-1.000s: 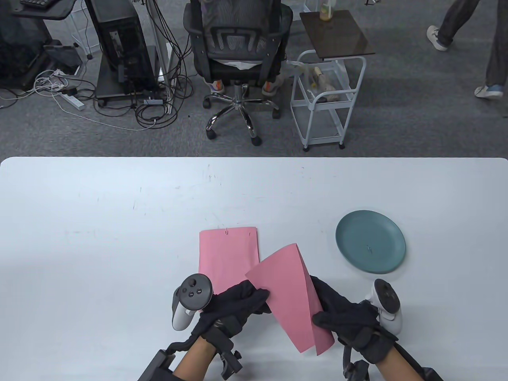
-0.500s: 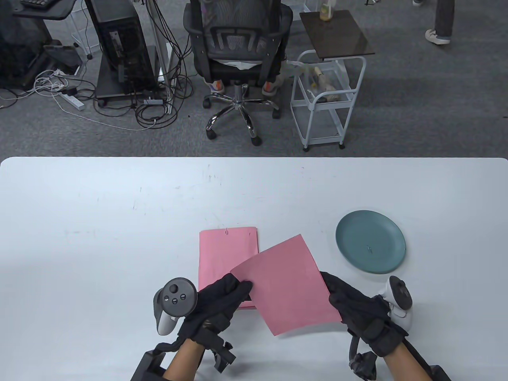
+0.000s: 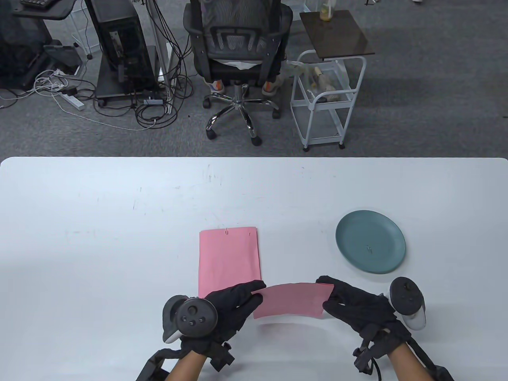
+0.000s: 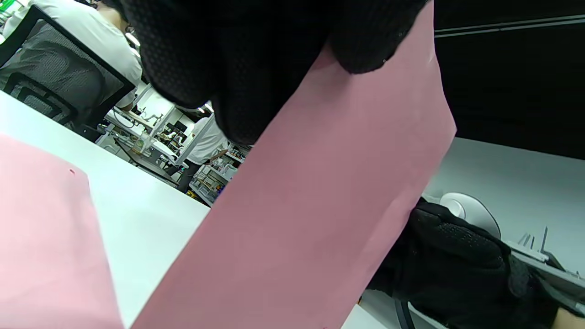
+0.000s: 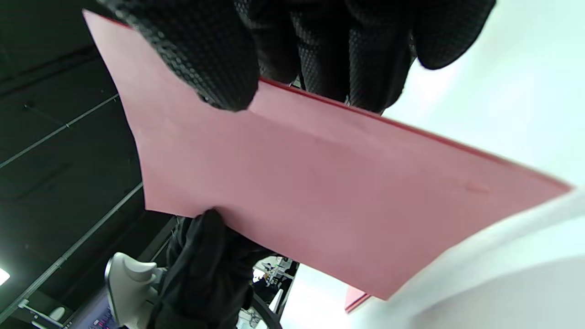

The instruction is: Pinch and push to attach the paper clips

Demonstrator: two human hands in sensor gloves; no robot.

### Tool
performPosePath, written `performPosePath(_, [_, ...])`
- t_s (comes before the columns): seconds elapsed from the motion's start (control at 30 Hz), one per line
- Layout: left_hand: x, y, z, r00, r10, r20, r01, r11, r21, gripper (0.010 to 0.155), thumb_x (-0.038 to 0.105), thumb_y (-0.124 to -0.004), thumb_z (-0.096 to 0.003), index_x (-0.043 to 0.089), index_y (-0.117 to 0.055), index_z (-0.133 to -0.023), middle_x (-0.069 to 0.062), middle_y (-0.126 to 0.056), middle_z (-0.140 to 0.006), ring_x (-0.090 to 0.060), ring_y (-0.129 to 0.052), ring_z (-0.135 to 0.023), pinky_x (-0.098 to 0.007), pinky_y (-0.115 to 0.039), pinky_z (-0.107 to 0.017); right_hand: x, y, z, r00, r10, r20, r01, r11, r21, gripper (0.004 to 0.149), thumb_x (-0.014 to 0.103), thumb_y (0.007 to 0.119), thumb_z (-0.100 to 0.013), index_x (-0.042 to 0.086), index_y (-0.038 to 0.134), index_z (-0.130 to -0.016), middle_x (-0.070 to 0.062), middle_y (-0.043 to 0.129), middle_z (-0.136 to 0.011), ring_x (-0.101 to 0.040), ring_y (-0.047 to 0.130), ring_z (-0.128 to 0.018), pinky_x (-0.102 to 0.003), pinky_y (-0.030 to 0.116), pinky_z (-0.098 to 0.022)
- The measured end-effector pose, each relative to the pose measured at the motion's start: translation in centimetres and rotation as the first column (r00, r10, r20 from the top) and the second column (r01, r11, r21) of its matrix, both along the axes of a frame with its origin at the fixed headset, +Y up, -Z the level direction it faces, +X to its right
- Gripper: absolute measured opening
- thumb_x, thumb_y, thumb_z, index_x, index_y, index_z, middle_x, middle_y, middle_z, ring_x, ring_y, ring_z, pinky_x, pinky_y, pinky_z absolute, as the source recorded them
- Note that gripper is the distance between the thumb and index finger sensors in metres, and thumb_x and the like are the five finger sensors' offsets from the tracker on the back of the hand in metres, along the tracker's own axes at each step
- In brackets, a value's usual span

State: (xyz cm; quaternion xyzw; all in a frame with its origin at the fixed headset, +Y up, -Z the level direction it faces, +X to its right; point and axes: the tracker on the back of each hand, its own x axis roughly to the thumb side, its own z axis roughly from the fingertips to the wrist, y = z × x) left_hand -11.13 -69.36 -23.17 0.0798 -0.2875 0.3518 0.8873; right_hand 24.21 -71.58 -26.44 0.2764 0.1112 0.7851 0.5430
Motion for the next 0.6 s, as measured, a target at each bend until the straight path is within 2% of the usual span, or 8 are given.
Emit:
performPosePath(0.17, [0.0, -0.4, -0.3, 1.000, 0.015, 0.017, -0.014, 0.999, -0.046, 0.043, 0.038, -0.077, -0.0631, 0.019, -0.078, -0.101, -0.003, -0.096, -0.091, -0.024, -0.102, -0.076, -0.046, -0.083, -0.062, -0.1, -0.2, 0.0, 1.000, 0.008, -0.001, -0.008, 1.000, -0.002, 0.056, 0.032, 0.081, -0.059, 0.014, 0.065, -0.109, -0.017, 0.077, -0.104, -0.041, 0.081, -0.089, -0.061, 0.059, -0.068])
performPosePath(0.4, [0.5, -2.4, -1.5, 0.985, 0.130, 0.113, -0.101, 0.968, -0.230, 0.054, 0.042, -0.078, -0.0625, 0.016, -0.069, -0.108, -0.006, -0.089, -0.099, -0.027, -0.096, -0.085, -0.050, -0.078, -0.067, -1.1, -0.8, 0.1, 0.999, 0.020, -0.032, -0.020, 1.000, 0.002, 0.056, 0.031, 0.081, -0.059, 0.015, 0.064, -0.110, -0.016, 0.076, -0.105, -0.041, 0.079, -0.091, -0.061, 0.060, -0.069])
performPosePath(0.6, [0.8, -3.4, -2.1, 0.973, 0.186, 0.135, -0.138, 0.944, -0.300, 0.049, 0.039, -0.077, -0.0640, 0.018, -0.069, -0.108, -0.005, -0.088, -0.100, -0.026, -0.095, -0.087, -0.050, -0.076, -0.069, -1.9, -1.1, 0.3, 1.000, -0.003, -0.025, 0.003, 1.000, 0.007, 0.051, 0.030, 0.078, -0.060, 0.016, 0.066, -0.108, -0.015, 0.078, -0.104, -0.039, 0.080, -0.091, -0.060, 0.060, -0.069])
